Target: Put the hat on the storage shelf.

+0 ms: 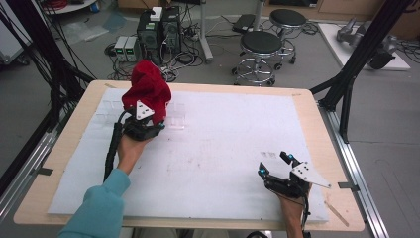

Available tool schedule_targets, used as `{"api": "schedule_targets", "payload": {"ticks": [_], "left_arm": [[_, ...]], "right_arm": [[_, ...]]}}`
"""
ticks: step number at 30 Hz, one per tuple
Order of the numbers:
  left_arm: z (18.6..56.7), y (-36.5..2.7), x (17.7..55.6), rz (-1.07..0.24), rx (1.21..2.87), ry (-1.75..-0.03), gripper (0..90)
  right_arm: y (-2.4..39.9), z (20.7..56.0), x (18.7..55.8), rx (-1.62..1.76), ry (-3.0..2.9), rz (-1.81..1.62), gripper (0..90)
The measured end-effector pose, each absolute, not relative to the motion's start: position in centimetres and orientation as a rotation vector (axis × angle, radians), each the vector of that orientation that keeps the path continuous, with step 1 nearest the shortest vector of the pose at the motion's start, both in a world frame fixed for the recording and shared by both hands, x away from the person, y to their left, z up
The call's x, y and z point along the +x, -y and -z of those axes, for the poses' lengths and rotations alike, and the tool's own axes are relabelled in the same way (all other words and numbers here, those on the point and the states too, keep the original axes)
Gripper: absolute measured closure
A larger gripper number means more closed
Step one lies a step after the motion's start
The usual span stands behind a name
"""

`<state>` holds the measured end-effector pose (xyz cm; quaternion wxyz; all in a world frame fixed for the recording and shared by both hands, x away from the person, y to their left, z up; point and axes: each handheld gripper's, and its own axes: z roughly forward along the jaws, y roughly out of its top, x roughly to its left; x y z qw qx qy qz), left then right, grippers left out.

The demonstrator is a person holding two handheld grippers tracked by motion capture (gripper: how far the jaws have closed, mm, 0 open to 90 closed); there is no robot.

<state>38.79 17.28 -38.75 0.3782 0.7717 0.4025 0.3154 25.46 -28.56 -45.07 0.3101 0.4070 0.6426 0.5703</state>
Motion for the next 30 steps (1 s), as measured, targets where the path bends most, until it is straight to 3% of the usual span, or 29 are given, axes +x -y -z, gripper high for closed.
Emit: {"api": "schedule_targets", "payload": {"ticks": [1, 3, 4, 18, 30], "left_arm": [[38.8, -17.4, 38.7, -0.808, 1.963, -1.034, 30.2], [38.8, -17.8, 38.5, -0.793, 1.937, -1.030, 16.9], [38.9, -18.1, 38.3, -0.777, 1.913, -1.017, 15.2], [40.1, -23.6, 32.6, -0.677, 1.792, -0.708, 14.8], [43.1, -30.6, 26.3, -0.671, 1.662, -0.648, 15.0]], "right_arm": [[28.5, 45.1, 25.4, 1.078, -1.698, -1.508, 10.4], [28.5, 45.1, 25.4, 1.074, -1.701, -1.505, 10.4], [28.5, 45.1, 25.4, 1.069, -1.698, -1.505, 10.4], [28.5, 45.1, 25.1, 1.051, -1.671, -1.501, 10.4], [28.2, 45.1, 25.1, 1.043, -1.679, -1.479, 10.4]]}}
